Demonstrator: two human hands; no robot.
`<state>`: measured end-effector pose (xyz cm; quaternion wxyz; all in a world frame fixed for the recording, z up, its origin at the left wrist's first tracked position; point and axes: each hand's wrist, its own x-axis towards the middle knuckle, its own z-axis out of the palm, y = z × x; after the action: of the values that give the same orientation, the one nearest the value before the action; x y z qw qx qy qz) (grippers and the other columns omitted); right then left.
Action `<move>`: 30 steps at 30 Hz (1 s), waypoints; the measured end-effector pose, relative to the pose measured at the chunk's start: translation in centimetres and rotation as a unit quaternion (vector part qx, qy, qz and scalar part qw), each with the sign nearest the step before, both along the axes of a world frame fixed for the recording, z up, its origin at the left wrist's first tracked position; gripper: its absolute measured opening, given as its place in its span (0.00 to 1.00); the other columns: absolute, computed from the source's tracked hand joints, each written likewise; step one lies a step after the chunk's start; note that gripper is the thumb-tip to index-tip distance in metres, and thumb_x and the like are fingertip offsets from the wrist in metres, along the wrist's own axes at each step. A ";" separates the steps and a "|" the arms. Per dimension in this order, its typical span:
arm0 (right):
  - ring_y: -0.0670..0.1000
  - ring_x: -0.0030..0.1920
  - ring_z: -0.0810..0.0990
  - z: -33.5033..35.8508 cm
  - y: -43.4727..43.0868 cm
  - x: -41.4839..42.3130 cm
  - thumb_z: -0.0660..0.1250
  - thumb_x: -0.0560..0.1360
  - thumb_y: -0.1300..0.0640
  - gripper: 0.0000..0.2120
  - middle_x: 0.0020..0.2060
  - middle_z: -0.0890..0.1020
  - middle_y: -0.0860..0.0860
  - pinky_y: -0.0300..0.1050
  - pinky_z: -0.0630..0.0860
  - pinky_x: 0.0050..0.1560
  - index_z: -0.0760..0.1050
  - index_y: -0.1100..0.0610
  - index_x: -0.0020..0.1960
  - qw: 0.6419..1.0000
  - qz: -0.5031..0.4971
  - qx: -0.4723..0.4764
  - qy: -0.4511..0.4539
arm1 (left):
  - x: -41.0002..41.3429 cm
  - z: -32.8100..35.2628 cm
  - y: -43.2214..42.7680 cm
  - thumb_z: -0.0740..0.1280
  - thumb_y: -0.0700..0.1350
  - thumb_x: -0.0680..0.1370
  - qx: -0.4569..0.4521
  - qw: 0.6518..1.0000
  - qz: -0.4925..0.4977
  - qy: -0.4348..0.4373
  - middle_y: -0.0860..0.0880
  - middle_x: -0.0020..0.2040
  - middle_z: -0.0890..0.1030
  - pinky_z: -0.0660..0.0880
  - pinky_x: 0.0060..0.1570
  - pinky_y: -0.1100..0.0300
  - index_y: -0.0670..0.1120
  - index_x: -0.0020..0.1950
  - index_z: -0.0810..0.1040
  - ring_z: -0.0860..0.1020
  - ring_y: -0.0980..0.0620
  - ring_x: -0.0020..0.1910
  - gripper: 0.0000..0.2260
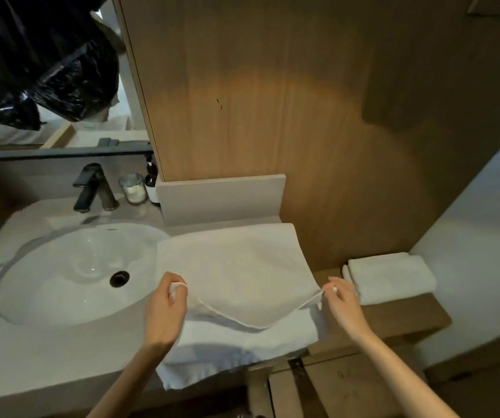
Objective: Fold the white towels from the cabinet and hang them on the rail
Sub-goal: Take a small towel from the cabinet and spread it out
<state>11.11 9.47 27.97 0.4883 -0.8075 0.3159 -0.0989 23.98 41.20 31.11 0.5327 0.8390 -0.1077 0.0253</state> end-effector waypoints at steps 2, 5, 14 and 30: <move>0.53 0.71 0.62 -2.0 0.4 -1.2 0.58 0.81 0.57 0.10 0.70 0.67 0.52 0.51 0.62 0.69 0.77 0.54 0.48 0.996 0.018 -0.014 0.082 | -0.6 -2.2 0.4 0.57 0.41 0.79 0.092 0.995 -0.017 0.030 0.49 0.32 0.74 0.71 0.36 0.53 0.49 0.40 0.71 0.74 0.48 0.33 0.09; 0.53 0.69 0.64 -3.0 1.1 -2.4 0.58 0.81 0.58 0.08 0.66 0.71 0.53 0.46 0.65 0.64 0.75 0.54 0.56 0.988 0.059 0.021 0.138 | -0.5 -4.7 0.9 0.56 0.44 0.79 0.262 0.960 -0.069 0.072 0.48 0.35 0.73 0.73 0.39 0.52 0.47 0.36 0.70 0.73 0.50 0.34 0.12; 0.45 0.39 0.71 -2.7 0.8 -2.7 0.65 0.79 0.55 0.01 0.38 0.73 0.44 0.31 0.67 0.35 0.74 0.52 0.50 0.990 0.078 -0.021 0.112 | -2.0 -4.3 -4.1 0.65 0.37 0.61 0.370 0.901 -0.175 -0.143 0.49 0.46 0.81 0.67 0.37 0.57 0.51 0.33 0.80 0.76 0.46 0.38 0.09; 0.49 0.54 0.82 4.5 1.0 0.5 0.70 0.75 0.64 0.29 0.60 0.78 0.46 0.42 0.81 0.50 0.64 0.44 0.68 0.960 0.131 0.246 -0.006 | -4.0 -4.2 -16.2 0.69 0.45 0.77 0.045 0.984 -0.140 0.100 0.49 0.54 0.79 0.77 0.48 0.67 0.41 0.63 0.75 0.78 0.52 0.51 0.17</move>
<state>11.60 10.45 32.47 0.6826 -0.6958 0.2196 0.0422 19.98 24.95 26.88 0.5009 0.8369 -0.1714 -0.1387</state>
